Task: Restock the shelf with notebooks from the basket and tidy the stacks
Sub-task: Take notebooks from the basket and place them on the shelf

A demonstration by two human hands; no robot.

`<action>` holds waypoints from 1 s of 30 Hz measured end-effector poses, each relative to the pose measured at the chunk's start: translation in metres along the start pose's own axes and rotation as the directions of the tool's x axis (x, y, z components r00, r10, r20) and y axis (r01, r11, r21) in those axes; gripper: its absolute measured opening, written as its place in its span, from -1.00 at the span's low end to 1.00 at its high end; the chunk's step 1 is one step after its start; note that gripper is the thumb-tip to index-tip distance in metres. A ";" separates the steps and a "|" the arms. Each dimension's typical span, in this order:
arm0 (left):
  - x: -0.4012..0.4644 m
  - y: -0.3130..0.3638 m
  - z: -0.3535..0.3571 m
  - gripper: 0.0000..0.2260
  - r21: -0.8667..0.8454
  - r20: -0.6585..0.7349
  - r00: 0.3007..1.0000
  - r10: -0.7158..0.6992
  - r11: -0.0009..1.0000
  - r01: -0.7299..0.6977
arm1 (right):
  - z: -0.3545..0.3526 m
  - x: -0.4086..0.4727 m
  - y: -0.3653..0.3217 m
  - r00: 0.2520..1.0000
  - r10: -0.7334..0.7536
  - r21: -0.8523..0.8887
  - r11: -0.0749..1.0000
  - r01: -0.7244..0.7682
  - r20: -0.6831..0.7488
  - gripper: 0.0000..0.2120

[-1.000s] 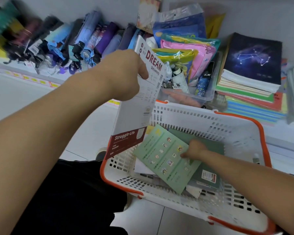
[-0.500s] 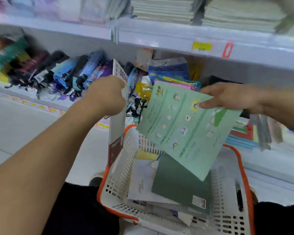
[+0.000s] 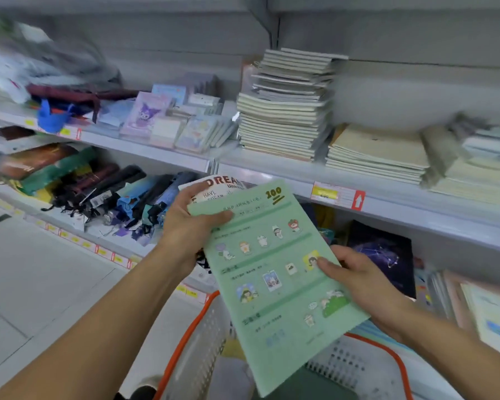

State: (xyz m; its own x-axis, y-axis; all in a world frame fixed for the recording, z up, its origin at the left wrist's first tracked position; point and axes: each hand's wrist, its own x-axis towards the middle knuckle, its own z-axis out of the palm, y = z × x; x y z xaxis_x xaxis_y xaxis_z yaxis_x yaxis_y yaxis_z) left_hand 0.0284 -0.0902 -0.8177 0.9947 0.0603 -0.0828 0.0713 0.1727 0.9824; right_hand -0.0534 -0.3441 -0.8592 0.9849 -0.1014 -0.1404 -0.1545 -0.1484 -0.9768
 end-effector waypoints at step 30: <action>-0.008 0.030 0.117 -0.84 0.228 0.422 0.906 0.044 0.961 -0.153 | -0.072 0.012 -0.077 0.934 0.008 0.442 0.883 0.161 -0.358 -0.85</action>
State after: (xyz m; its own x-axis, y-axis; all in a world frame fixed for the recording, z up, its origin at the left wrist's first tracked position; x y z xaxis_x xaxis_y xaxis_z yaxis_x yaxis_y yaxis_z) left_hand 0.0314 -0.2001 -0.7683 0.9350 -0.3524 0.0391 -0.0671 -0.0678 0.9954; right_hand -0.0351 -0.4045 -0.7743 0.8901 -0.4484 -0.0814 0.0572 0.2871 -0.9562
